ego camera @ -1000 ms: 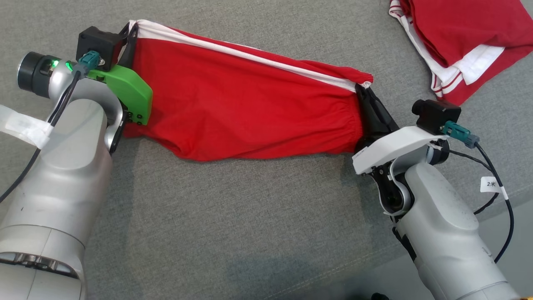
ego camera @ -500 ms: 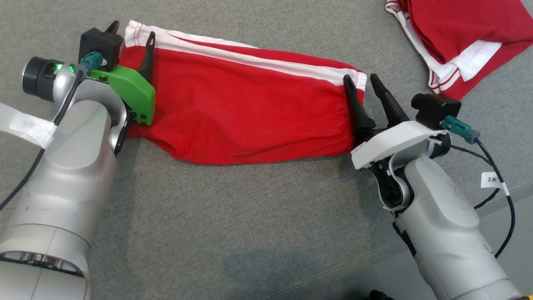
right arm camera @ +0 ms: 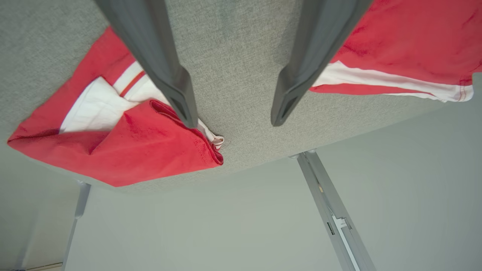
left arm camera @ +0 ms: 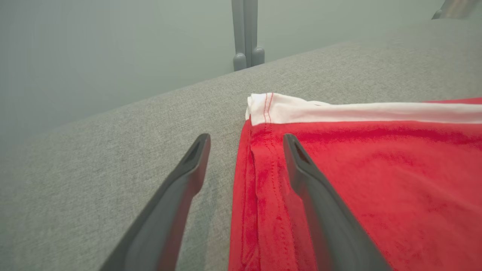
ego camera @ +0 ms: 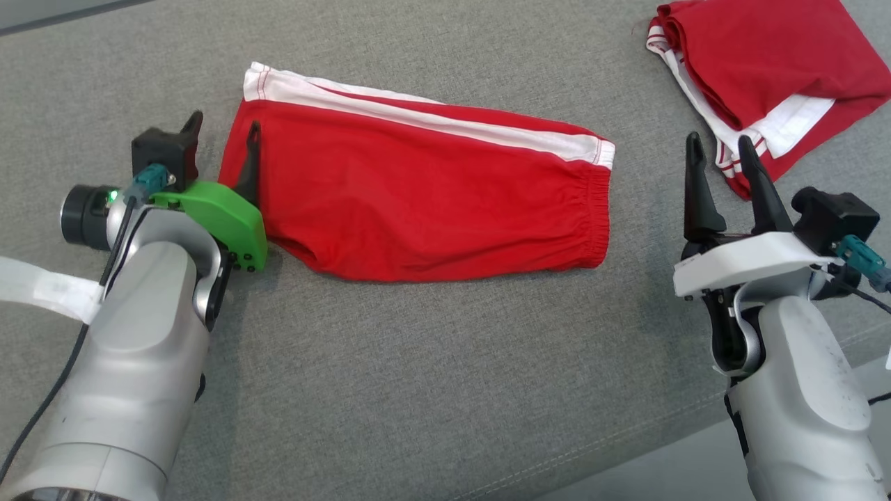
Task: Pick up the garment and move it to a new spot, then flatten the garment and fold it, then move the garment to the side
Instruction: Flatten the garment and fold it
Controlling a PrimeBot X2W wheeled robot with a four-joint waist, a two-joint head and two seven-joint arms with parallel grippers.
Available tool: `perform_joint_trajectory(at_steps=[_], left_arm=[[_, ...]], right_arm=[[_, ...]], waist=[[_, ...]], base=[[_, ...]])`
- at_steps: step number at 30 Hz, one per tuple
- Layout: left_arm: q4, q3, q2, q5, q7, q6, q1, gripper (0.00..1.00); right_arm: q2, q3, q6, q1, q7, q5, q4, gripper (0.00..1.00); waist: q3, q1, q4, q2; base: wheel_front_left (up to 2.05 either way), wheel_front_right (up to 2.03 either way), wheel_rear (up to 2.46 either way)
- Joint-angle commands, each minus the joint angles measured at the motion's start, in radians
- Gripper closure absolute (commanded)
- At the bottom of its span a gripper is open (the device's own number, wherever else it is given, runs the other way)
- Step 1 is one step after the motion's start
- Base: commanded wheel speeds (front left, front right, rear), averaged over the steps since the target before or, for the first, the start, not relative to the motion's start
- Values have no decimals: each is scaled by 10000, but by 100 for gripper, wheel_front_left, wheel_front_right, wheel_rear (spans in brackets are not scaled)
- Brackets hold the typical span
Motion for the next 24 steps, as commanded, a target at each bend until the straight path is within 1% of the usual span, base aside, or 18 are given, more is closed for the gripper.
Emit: perform_joint_trajectory(at_steps=[1,5,7,12,16,19,20,21,23,24], left_arm=[[83,68,-19,-98,-28,-13,225,0],[354,249,-95,-247,-28,-106,649,0],[851,266,-179,-405,-28,-217,834,0],[1686,157,-402,-585,156,-372,761,0],[2229,99,-513,-629,379,-367,669,0],[2489,-2,-656,-682,586,-444,686,0],[2535,-37,-697,-685,621,-478,702,4],[2575,-96,-731,-670,629,-485,718,49],[2612,-150,-805,-735,591,-529,780,100],[2609,-175,-823,-747,508,-547,813,100]], right_arm=[[-16,-143,-14,250,-20,-67,-102,0],[-18,-591,-14,714,-20,-136,-296,0],[-19,-764,-14,945,-20,-148,-346,0],[-19,-760,-14,1127,-20,0,-354,0],[-19,-664,-14,1114,-20,60,-316,0],[-19,-612,-14,1083,-20,96,-317,0],[-19,-604,-14,1087,-20,100,-307,0],[-17,-609,-14,1102,-20,98,-296,0],[-17,-626,-14,1153,-20,111,-281,0],[-19,-637,-14,1198,-20,128,-273,0]], waist=[[-226,0,102,0],[-396,0,107,0],[-459,0,51,0],[-500,0,-89,0],[-518,0,-206,0],[-552,0,-265,0],[-578,0,-277,0],[-611,0,-281,0],[-701,0,-272,0],[-764,0,-258,0]], base=[[0,0,0],[0,0,0],[0,0,0],[0,0,0],[0,0,0],[0,0,0],[0,0,0],[0,0,0],[0,0,0],[0,0,0]])
